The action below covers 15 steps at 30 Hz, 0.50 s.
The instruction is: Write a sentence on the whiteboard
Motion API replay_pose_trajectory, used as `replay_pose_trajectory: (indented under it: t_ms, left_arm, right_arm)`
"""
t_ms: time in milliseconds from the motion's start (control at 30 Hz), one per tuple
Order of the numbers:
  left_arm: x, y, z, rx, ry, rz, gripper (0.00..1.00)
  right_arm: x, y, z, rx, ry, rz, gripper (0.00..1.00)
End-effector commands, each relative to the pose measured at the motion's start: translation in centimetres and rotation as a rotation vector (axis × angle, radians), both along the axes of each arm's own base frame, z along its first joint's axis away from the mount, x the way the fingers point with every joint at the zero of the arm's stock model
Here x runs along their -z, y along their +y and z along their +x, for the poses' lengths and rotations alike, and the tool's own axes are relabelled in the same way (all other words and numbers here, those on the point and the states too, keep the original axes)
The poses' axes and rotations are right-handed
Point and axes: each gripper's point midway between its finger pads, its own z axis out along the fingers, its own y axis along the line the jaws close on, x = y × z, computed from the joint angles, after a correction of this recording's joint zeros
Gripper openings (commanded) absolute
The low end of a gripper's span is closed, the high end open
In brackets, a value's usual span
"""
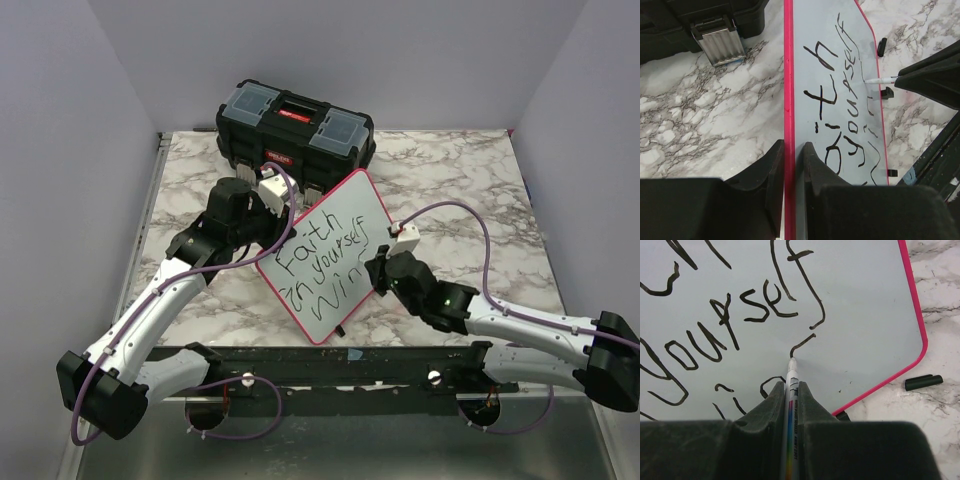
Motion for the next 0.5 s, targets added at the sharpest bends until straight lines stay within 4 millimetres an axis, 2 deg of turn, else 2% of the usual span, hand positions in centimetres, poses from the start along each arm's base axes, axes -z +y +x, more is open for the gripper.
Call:
replay_pose_trajectory:
  t_ms: [0, 467]
  left_arm:
    - [-1.2, 0.2, 0.4, 0.017, -0.089, 0.019, 0.00]
    - [-1.1, 0.2, 0.4, 0.017, -0.088, 0.021, 0.00]
  right_arm:
    - [2.3, -0.3, -1.0, -0.017, 0.065, -0.025, 0.01]
    - [2.0, -1.7, 0.1, 0.073, 0.031, -0.088, 0.01]
